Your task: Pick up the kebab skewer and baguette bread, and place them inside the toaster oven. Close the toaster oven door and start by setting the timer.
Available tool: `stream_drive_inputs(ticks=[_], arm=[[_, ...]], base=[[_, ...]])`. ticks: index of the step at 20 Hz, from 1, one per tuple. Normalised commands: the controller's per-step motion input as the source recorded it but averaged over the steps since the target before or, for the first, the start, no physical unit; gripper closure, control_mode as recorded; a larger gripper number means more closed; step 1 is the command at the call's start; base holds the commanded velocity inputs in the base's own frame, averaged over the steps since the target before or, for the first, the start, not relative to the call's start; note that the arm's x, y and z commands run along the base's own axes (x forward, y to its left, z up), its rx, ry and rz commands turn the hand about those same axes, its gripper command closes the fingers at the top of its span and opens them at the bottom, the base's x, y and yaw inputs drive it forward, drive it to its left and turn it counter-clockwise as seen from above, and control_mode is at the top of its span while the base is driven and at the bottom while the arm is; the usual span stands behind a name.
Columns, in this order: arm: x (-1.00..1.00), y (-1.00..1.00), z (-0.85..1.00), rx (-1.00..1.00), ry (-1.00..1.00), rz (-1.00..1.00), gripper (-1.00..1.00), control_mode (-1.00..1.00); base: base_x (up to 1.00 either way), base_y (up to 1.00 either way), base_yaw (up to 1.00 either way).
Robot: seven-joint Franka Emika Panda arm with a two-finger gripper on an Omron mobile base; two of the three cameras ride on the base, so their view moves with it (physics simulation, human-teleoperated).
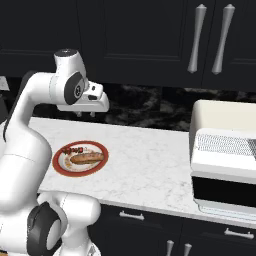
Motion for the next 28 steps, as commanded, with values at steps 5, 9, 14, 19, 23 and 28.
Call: stream_drive_inputs(ticks=[5,9,14,19,23,28], arm=[[-0.68,-0.23,-0.02,0.00,0.01,-0.12,-1.00,-1.00],[-1.00,-0.72,-0.21,0.06,0.00,-0.32,-1.00,-1.00],[-0.99,-0.31,-0.22,0.01,0.00,-0.19,-1.00,-1.00],[-0.70,0.27,-0.06,-0.04,0.00,0.00,-1.00,-1.00],[-0.38,0.60,-0.01,-0.10,0.00,0.00,-1.00,-1.00],[-0.04,0.03,-0.01,-0.01,0.00,0.00,-1.00,-1.00]], base=[[0.00,0.00,0.00],[0.00,0.00,0.00],[0.00,0.00,0.00],[0.00,0.00,0.00],[0.00,0.00,0.00],[0.00,0.00,0.00]])
